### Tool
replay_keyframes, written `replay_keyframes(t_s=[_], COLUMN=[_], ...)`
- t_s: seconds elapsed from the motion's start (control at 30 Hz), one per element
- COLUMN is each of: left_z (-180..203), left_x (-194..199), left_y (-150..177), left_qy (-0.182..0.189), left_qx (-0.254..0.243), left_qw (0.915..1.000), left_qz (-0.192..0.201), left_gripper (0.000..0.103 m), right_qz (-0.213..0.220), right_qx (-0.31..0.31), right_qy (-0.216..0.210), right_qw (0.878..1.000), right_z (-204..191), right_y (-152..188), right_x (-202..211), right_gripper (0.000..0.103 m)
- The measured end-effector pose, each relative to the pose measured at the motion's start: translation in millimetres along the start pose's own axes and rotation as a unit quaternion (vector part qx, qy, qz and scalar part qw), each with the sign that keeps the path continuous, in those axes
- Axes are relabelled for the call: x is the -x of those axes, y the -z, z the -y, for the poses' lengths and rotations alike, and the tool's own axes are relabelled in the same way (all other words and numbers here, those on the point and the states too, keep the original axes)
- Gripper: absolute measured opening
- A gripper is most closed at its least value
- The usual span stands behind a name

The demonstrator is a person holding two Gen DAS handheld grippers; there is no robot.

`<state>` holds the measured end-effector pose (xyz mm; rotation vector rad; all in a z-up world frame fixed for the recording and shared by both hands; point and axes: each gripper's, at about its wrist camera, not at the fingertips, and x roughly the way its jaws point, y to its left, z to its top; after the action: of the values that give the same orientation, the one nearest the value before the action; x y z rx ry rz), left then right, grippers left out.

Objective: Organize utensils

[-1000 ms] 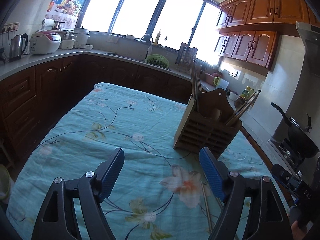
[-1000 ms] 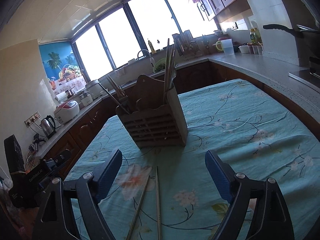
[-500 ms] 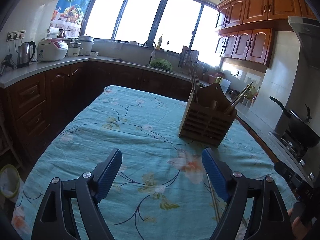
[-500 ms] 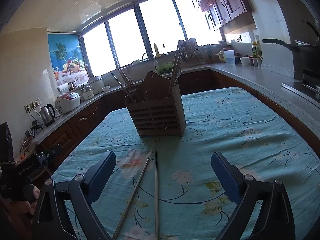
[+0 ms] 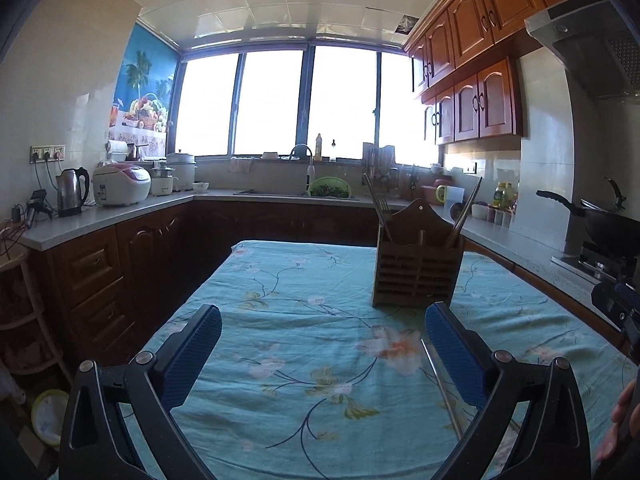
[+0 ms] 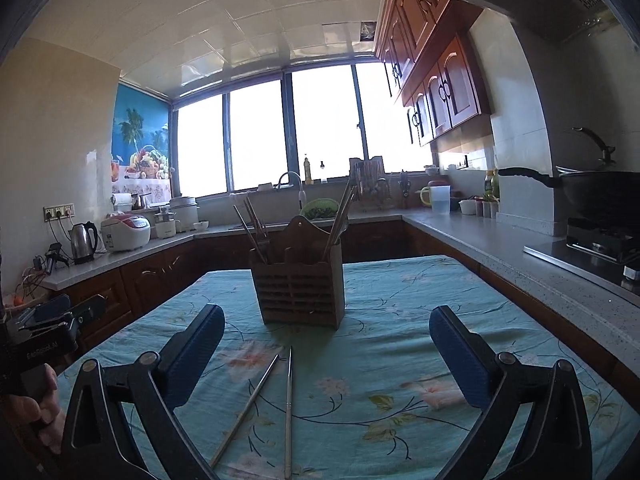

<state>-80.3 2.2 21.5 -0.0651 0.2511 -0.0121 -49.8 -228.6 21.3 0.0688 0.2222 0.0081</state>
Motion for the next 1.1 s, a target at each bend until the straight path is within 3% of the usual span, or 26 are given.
replay_keyframes(t_s=[0.6, 1.1], left_z=[5.3, 7.5], left_x=[-7.2, -6.6], left_y=[10.6, 14.5], left_qy=[-0.02, -0.026], left_qx=[-0.026, -0.035], left_qw=[0.9987, 0.9981], left_qz=[-0.038, -0.044], left_gripper=[0.102, 0.102], right_qz=[-0.015, -0.016], right_qx=[0.005, 0.007], right_qy=[0.014, 0.022], right_qw=[1.0, 1.0], right_z=[3.0, 5.0], right_y=[24.7, 27.9], right_x=[4.2, 7.4], right_gripper=[0.103, 0.103])
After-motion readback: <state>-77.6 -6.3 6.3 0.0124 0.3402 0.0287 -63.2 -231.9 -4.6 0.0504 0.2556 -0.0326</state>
